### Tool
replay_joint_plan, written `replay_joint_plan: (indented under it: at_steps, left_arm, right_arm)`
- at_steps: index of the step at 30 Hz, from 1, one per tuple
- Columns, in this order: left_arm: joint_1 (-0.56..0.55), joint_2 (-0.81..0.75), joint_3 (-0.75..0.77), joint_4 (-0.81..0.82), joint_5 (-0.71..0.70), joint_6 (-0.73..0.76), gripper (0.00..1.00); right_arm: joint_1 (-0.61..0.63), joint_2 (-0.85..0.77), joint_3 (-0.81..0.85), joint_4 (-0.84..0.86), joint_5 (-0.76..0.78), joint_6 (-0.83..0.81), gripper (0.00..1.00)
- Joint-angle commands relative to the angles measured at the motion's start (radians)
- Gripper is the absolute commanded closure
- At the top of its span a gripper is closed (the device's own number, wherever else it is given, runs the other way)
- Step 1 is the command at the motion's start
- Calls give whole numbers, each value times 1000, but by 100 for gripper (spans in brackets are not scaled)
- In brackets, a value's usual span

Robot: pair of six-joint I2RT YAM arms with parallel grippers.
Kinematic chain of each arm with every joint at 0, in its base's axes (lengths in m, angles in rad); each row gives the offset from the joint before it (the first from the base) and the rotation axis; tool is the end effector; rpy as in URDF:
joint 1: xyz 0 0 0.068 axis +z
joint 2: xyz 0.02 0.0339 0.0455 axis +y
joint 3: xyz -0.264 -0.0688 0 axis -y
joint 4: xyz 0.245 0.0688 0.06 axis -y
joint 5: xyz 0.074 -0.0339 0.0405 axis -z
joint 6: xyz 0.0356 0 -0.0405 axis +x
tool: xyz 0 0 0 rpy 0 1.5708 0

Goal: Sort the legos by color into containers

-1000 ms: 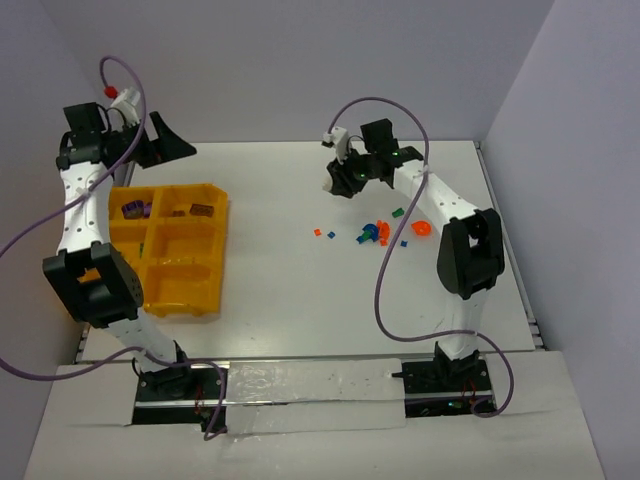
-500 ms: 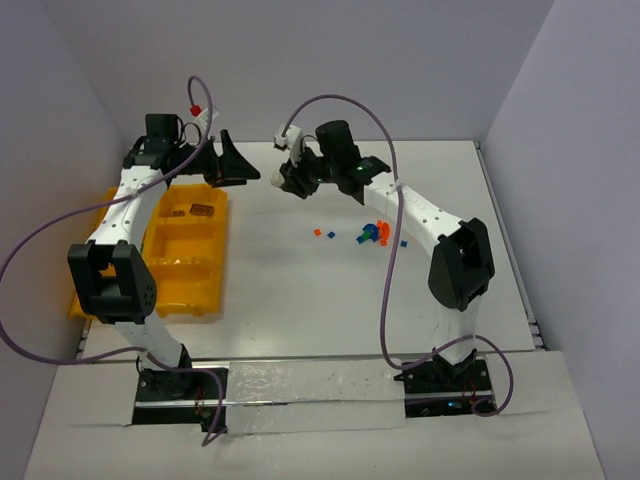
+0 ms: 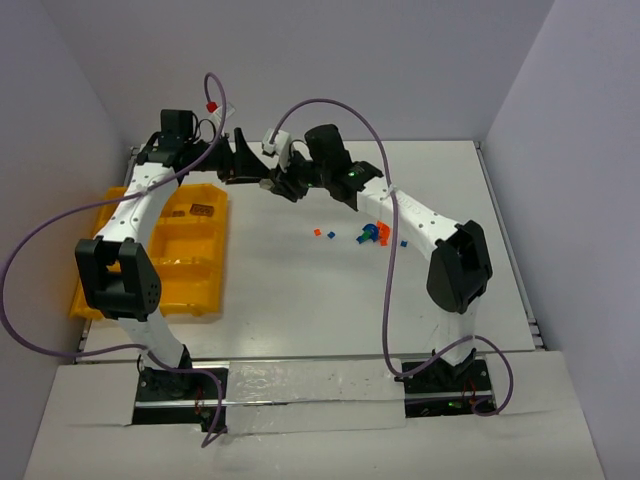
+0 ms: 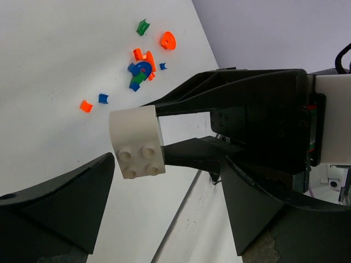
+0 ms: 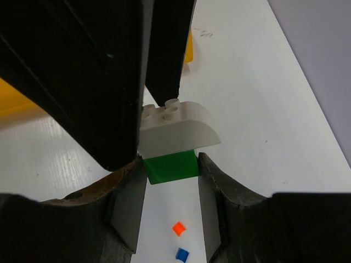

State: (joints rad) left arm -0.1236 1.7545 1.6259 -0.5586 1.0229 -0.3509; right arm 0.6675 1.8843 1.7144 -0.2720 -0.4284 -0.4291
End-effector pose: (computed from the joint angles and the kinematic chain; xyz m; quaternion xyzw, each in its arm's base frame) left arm 0.3837 -0.0783 0.3424 0.1185 0.8070 -0.5177 0.2584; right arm 0.3436 0.2897 0.3368 -0.5274 0.6453 0.2405 0.4977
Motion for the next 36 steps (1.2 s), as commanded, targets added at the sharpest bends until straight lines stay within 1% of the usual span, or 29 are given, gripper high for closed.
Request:
replay_joint_plan:
  at_steps: [1,5,8,11,12,14,17,18,19,20,22,23,25,29,31,32,34,36]
  left_arm:
    - [-7,16,53,37,-19,-3,15]
    - [-10,14,47,29,-23,6,24]
    - [-10,11,41,35,-22,1,28]
    - [-10,13,46,40,-20,-2,34]
    - [-10,11,49,40,-17,-2,40]
    - [-10,11,50,40,-13,0,47]
    - [-7,-1,40,37,1,10,63]
    - [-5,-7,35,36,3,13,66]
    - [0,-12,31,34,3,15,72]
    - [8,-21,27,34,2,15,82]
    - [24,-30,16,32,-4,16,92]
    - [43,-40,11,30,-14,18,100]
    - [74,-51,8,24,-25,26,100]
    - [200,-84,0,23,-46,38,100]
    - [238,-110,-22,32,-52,53,100]
    - [239,-111,-31,31,-52,55,100]
    - [275,-136,-43,-15,-73,133,100]
    - [308,-158,-50,-96,-100,209,100]
  right_arm:
    - [16,-82,-2,77,17,-16,100]
    - [23,-88,-9,88,26,-16,100]
    - [26,-94,-15,97,28,-21,100]
    - [27,-94,-16,93,25,-26,100]
    - [29,-95,-16,90,25,-30,100]
    - [29,-94,-18,88,27,-34,100]
    - [30,-90,-17,82,52,-38,100]
    - [30,-86,-18,82,67,-39,100]
    - [31,-85,-18,81,81,-38,100]
    - [32,-84,-19,78,97,-36,100]
    - [31,-84,-25,80,117,-33,100]
    - [30,-88,-35,84,137,-33,100]
    - [29,-95,-54,91,153,-36,100]
    - [23,-113,-117,92,169,-52,100]
    - [15,-120,-152,99,174,-57,100]
    - [15,-123,-154,102,174,-59,100]
    - [0,-125,-186,106,177,-61,100]
    - [-22,-126,-207,106,172,-53,100]
